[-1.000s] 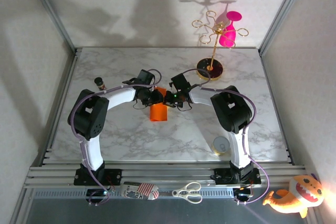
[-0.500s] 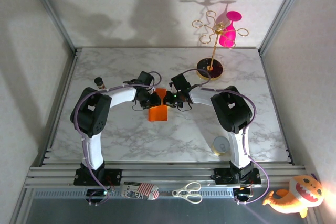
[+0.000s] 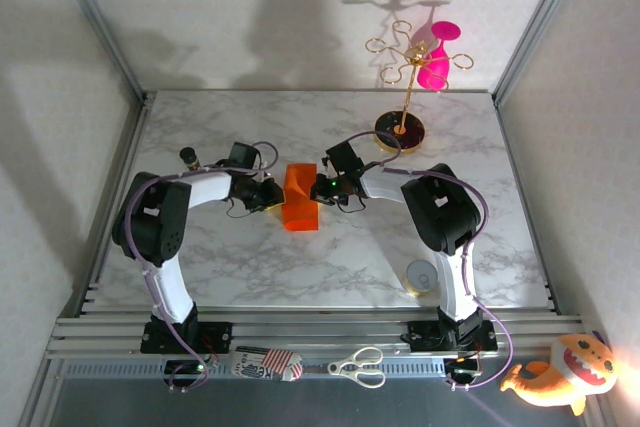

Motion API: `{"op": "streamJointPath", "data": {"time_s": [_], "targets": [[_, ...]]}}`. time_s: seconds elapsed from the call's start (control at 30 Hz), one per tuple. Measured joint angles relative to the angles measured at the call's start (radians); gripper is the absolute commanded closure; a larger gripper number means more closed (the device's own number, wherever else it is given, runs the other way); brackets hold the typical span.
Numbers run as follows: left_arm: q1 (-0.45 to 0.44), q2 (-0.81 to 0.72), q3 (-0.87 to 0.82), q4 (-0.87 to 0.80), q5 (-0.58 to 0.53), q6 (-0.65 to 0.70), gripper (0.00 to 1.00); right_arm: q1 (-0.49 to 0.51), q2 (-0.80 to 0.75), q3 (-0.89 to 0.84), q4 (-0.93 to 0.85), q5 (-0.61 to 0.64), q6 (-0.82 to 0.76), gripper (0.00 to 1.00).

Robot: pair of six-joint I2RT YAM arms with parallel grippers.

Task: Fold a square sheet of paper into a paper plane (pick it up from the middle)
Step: First fold the square sheet of paper in half at the center of the table.

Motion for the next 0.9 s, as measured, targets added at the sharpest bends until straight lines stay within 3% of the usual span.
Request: {"op": "streamJointPath", "data": {"time_s": [0.17, 0.47, 0.73, 0.9], "targets": [[0.016, -0.043, -0.005, -0.014, -0.015, -0.020, 0.85, 0.000, 0.000, 0.000, 0.000, 0.000, 0.000, 1.00], [-0.079, 0.001, -0.004, 0.076, 0.057, -0.114, 0.89, 0.000, 0.000, 0.000, 0.000, 0.000, 0.001, 1.00], [-0.083, 0.022, -0.018, 0.058, 0.043, -0.066, 0.94, 0.000, 0.000, 0.000, 0.000, 0.000, 0.001, 1.00], [-0.083, -0.047, -0.060, -0.016, -0.030, 0.005, 0.93, 0.000, 0.003, 0.006, -0.003, 0.001, 0.001, 1.00]]}}
